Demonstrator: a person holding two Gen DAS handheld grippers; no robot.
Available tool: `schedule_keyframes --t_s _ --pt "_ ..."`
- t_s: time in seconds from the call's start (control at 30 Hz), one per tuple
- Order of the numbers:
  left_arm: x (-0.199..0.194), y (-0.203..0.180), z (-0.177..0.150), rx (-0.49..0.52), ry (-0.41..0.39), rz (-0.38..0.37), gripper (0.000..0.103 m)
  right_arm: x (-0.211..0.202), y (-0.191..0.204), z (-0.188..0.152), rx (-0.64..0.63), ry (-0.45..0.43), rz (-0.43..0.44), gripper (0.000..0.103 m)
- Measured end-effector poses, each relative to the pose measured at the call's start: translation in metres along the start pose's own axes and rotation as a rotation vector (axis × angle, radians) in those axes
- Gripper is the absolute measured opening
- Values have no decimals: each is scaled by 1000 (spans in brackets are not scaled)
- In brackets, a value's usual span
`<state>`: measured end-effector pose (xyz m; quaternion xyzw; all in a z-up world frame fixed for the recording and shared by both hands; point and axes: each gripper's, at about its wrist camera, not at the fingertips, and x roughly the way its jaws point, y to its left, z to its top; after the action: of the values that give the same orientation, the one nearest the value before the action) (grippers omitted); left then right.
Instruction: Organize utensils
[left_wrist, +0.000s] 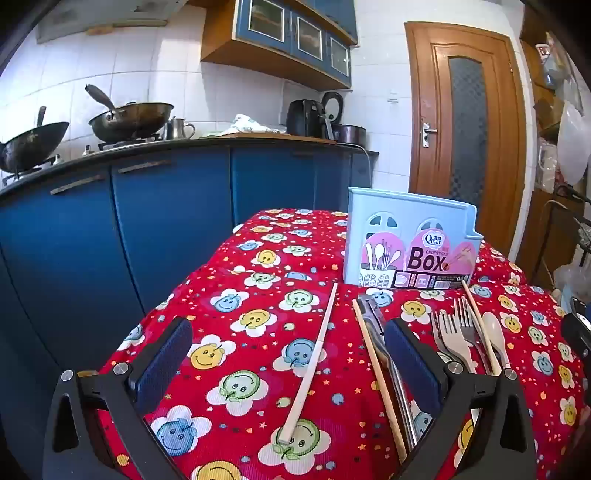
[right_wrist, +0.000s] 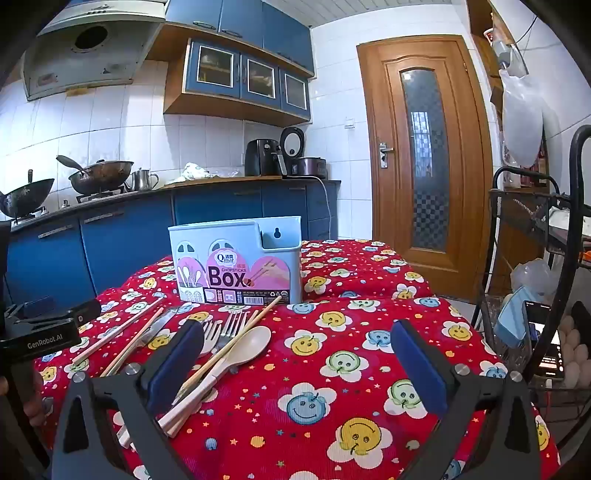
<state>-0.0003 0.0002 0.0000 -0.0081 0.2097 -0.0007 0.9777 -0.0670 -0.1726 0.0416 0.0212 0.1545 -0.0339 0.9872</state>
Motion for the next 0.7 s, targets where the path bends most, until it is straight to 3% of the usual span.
schedule_keyframes --t_s 0.7 --pt "0 0 0 -5 5 0 103 0 0 0 4 5 1 103"
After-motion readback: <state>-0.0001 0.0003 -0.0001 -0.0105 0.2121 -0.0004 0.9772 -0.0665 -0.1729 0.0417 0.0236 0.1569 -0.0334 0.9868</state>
